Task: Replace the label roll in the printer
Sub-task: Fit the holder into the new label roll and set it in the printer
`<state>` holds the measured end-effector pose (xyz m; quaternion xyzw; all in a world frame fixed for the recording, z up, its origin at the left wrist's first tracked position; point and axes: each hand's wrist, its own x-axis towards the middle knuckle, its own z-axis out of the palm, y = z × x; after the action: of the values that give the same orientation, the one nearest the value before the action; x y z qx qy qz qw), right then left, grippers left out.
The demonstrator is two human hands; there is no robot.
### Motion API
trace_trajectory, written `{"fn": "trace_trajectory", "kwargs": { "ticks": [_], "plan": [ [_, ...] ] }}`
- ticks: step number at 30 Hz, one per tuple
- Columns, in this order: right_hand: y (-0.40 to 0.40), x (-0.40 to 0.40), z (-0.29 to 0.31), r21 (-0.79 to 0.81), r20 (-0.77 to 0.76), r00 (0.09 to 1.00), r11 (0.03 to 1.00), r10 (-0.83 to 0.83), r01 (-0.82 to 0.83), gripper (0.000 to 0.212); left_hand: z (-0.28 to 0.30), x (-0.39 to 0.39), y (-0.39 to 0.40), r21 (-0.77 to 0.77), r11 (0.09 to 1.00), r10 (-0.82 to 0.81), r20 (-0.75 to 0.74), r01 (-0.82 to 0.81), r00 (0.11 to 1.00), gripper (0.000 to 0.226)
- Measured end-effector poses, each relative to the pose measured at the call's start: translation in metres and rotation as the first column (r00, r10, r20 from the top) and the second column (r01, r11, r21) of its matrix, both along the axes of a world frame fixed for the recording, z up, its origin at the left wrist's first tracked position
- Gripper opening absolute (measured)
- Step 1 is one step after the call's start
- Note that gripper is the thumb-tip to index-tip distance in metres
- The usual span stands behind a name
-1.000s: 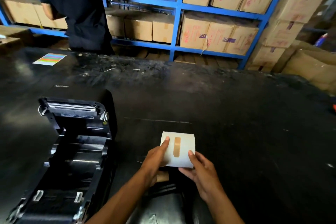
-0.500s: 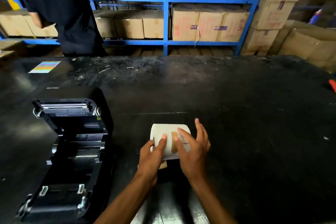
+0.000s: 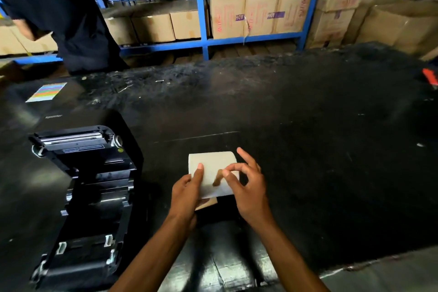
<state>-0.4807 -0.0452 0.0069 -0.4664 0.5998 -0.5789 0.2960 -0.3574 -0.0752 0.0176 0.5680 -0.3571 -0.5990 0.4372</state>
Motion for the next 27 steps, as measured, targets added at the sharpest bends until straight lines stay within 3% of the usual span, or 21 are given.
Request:
{"fn": "trace_trajectory", "kwargs": {
  "ticks": [3,6,9,13,16,19,21,24,27],
  "plan": [
    [0.018,-0.03,-0.019,-0.005,0.107,0.992,0.998,-0.062,0.062,0.008,0.003,0.003,-0.003,0.054,0.998,0.046,-0.023,-0.044,0.999,0.047],
    [0.029,-0.063,-0.064,0.197,-0.065,0.99,0.971,-0.126,0.137,0.023,0.002,0.008,-0.004,0.07,0.997,0.045,-0.032,-0.043,0.998,0.043],
    [0.037,-0.07,-0.101,0.344,-0.229,0.97,0.925,-0.083,0.161,0.034,-0.001,0.015,-0.002,0.058,0.998,0.011,-0.077,-0.007,0.997,0.035],
    [0.041,-0.068,-0.128,0.386,-0.377,0.925,0.916,0.051,0.106,0.007,-0.007,0.02,0.007,0.053,0.998,0.02,-0.09,-0.015,0.996,0.033],
    [0.039,-0.071,-0.139,0.381,-0.448,0.892,0.916,0.06,0.129,0.028,-0.012,0.022,0.014,0.078,0.996,0.047,-0.103,-0.039,0.994,0.032],
    [0.031,-0.075,-0.131,0.384,-0.49,0.871,0.907,0.043,0.172,0.025,-0.016,0.022,0.019,0.088,0.995,0.056,-0.112,-0.046,0.992,0.029],
    [0.024,-0.08,-0.124,0.421,-0.536,0.829,0.901,0.158,0.101,0.025,-0.016,0.025,0.021,0.086,0.995,0.062,-0.12,-0.052,0.991,0.029],
    [0.021,-0.092,-0.118,0.521,-0.544,0.736,0.85,0.403,-0.081,0.044,-0.016,0.032,0.021,0.099,0.993,0.081,-0.13,-0.068,0.988,0.03],
    [0.027,-0.103,-0.114,0.593,-0.511,0.682,0.789,0.523,-0.161,0.059,-0.015,0.039,0.02,0.083,0.993,0.095,-0.14,-0.084,0.985,0.029]
  ]
}}
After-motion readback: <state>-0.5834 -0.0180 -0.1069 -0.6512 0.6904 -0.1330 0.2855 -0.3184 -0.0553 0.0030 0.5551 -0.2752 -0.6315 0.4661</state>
